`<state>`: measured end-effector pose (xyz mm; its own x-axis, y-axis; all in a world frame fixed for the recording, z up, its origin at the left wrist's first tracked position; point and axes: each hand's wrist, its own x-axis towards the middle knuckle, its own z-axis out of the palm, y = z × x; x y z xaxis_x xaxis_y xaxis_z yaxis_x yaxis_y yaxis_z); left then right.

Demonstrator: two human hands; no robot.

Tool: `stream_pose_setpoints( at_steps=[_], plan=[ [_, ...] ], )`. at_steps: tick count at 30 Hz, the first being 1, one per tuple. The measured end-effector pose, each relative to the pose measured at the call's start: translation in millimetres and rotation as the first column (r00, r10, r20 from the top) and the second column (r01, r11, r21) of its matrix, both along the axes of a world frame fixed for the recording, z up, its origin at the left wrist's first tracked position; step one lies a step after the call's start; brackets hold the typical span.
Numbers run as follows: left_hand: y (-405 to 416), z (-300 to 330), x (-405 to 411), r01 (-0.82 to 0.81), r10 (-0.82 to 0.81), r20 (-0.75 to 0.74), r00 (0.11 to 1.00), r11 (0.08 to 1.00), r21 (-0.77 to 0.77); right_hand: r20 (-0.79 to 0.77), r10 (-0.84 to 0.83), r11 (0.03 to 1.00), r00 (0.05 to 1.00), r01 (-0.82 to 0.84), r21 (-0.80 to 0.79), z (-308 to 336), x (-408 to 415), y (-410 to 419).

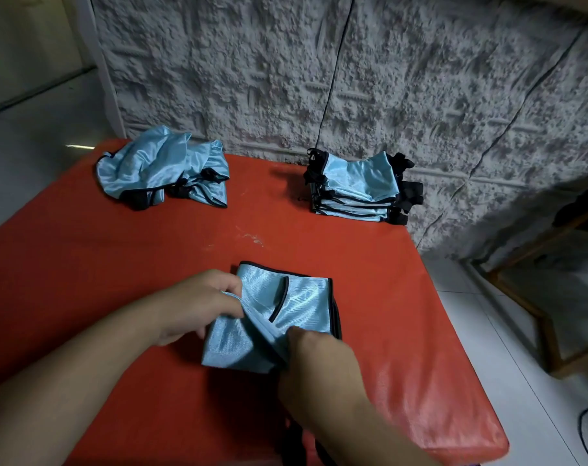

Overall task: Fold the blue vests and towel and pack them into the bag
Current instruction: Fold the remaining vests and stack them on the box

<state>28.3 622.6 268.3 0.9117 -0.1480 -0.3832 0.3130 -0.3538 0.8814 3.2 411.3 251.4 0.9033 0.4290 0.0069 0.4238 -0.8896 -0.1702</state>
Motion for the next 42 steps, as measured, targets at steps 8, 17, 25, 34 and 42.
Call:
stream_pose_setpoints(
  at_steps=[8,17,25,34,42],
  plan=[
    [9,-2,0,0.060,-0.061,-0.027,0.998,0.997,-0.054,-0.357,0.055,0.998,0.932,-0.055,0.010,19,32,-59],
    [29,3,-6,0.347,-0.372,-0.229,0.900,0.927,-0.145,-0.753,0.202,0.947,0.627,0.071,0.314,59,50,-93],
    [11,-11,20,0.042,-0.042,-0.012,0.999,0.999,0.028,-0.661,0.128,0.904,0.740,0.188,0.385,35,87,-96],
    [-7,-49,53,-0.294,0.202,0.322,0.925,0.917,0.270,-0.493,0.019,0.859,0.870,0.238,0.454,1,132,-87],
    [-20,-60,69,-0.413,0.220,0.450,0.865,0.821,0.394,-0.300,-0.116,0.925,0.947,0.213,0.315,-20,150,-80]
  ],
)
